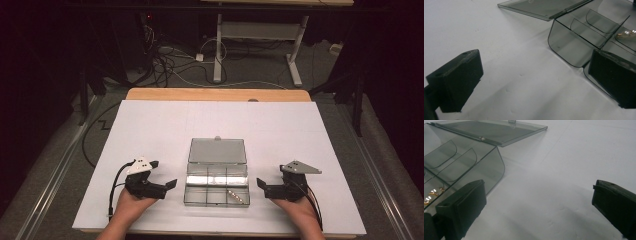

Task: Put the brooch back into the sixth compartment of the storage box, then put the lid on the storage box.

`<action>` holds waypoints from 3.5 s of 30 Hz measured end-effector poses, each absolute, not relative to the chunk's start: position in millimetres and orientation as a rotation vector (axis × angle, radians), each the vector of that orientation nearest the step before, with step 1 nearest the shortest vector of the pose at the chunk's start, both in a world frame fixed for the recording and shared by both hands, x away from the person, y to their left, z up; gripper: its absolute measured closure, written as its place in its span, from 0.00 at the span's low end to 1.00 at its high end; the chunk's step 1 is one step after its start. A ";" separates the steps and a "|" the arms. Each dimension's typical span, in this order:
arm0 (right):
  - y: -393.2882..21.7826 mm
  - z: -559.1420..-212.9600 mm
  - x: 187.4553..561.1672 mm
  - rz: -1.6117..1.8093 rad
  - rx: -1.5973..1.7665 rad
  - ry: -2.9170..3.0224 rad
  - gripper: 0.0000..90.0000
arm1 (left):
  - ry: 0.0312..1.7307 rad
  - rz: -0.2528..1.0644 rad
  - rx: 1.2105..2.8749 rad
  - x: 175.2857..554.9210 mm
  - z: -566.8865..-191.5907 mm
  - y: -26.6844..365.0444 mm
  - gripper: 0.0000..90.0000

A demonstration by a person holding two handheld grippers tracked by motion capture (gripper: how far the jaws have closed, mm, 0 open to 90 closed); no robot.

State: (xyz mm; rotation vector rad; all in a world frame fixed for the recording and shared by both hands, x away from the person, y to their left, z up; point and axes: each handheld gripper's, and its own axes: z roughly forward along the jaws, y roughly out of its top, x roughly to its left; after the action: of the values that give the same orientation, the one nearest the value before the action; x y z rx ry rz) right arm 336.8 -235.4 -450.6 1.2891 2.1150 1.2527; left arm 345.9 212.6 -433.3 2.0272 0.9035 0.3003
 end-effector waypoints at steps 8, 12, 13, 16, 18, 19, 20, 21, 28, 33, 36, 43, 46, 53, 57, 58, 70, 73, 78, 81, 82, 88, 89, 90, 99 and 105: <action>-230.1 -449.9 341.4 1.239 1.284 2.106 0.00 | 0.910 0.284 2.019 365.1 -432.7 201.8 0.00; -229.9 -448.4 345.8 1.254 1.288 2.099 0.00 | 0.901 0.274 2.029 375.2 -429.7 195.5 0.00; -229.7 -447.5 346.4 1.256 1.288 2.097 0.00 | 0.898 0.270 2.031 377.4 -428.2 193.6 0.00; -227.7 -444.3 348.5 1.266 1.288 2.092 0.00 | 0.894 0.273 2.044 383.0 -422.7 188.0 0.00; -226.1 -441.5 351.0 1.274 1.285 2.086 0.00 | 0.889 0.274 2.051 388.2 -419.3 184.9 0.00; -225.4 -439.8 352.9 1.276 1.275 2.086 0.00 | 0.889 0.276 2.052 390.2 -418.1 184.1 0.00; -224.6 -438.1 354.6 1.279 1.276 2.082 0.00 | 0.887 0.278 2.046 392.1 -417.3 184.0 0.00; -223.8 -436.3 356.4 1.279 1.279 2.078 0.00 | 0.888 0.277 2.040 393.3 -417.1 184.1 0.00; -219.5 -427.6 369.3 1.305 1.272 2.068 0.00 | 0.909 0.271 2.023 403.4 -416.7 185.0 0.00; -215.9 -423.8 377.8 1.323 1.293 2.068 0.00 | 0.922 0.270 2.016 408.2 -414.1 183.8 0.00; -212.7 -422.4 382.4 1.319 1.288 2.070 0.00 | 0.931 0.266 2.007 411.3 -411.8 183.2 0.00; -205.4 -421.5 393.1 1.323 1.298 2.095 0.00 | 0.946 0.255 2.000 421.9 -410.6 179.4 0.00; -201.9 -422.5 397.8 1.328 1.303 2.096 0.01 | 0.954 0.240 2.010 427.0 -413.1 175.9 0.00; -191.2 -425.1 408.7 1.307 1.334 2.136 0.02 | 0.969 0.170 2.011 437.6 -421.5 165.7 0.00; -184.6 -426.0 413.0 1.303 1.343 2.154 0.02 | 0.984 0.135 2.025 439.9 -430.0 161.9 0.00; -183.3 -426.4 414.0 1.306 1.342 2.156 0.03 | 0.986 0.129 2.033 440.3 -432.1 161.0 0.00; -170.6 -432.3 421.5 1.300 1.398 2.233 0.10 | 1.012 0.127 2.025 438.8 -437.8 160.9 0.00; -168.7 -433.9 422.8 1.304 1.413 2.252 0.11 | 1.010 0.131 2.024 438.2 -437.9 160.8 0.00; -168.1 -437.1 424.5 1.327 1.449 2.270 0.15 | 1.011 0.126 2.023 438.4 -438.0 161.0 0.00; -168.1 -439.2 425.4 1.339 1.473 2.280 0.17 | 1.006 0.126 2.024 438.1 -438.1 160.8 0.00; -168.3 -439.9 425.9 1.341 1.474 2.283 0.17 | 1.006 0.126 2.024 438.1 -438.1 160.8 0.00; -169.3 -443.6 427.4 1.377 1.533 2.297 0.20 | 0.998 0.139 2.026 437.0 -437.9 160.5 0.00; -169.6 -444.0 427.6 1.383 1.539 2.300 0.21 | 0.996 0.140 2.027 436.8 -437.9 160.5 0.00; -170.1 -444.4 427.8 1.394 1.545 2.304 0.22 | 0.997 0.139 2.026 436.8 -437.9 160.5 0.00; -170.0 -446.4 428.2 1.448 1.590 2.318 0.27 | 1.002 0.132 2.024 437.2 -438.0 160.9 0.00; -170.9 -446.2 427.7 1.465 1.606 2.319 0.31 | 1.004 0.132 2.024 437.7 -438.0 160.9 0.00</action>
State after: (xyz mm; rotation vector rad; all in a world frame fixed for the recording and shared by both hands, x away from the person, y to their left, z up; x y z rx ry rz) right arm 427.7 -170.9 -446.2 1.6060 2.3191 1.4646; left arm 437.7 160.9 -438.0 2.0239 1.0043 0.1321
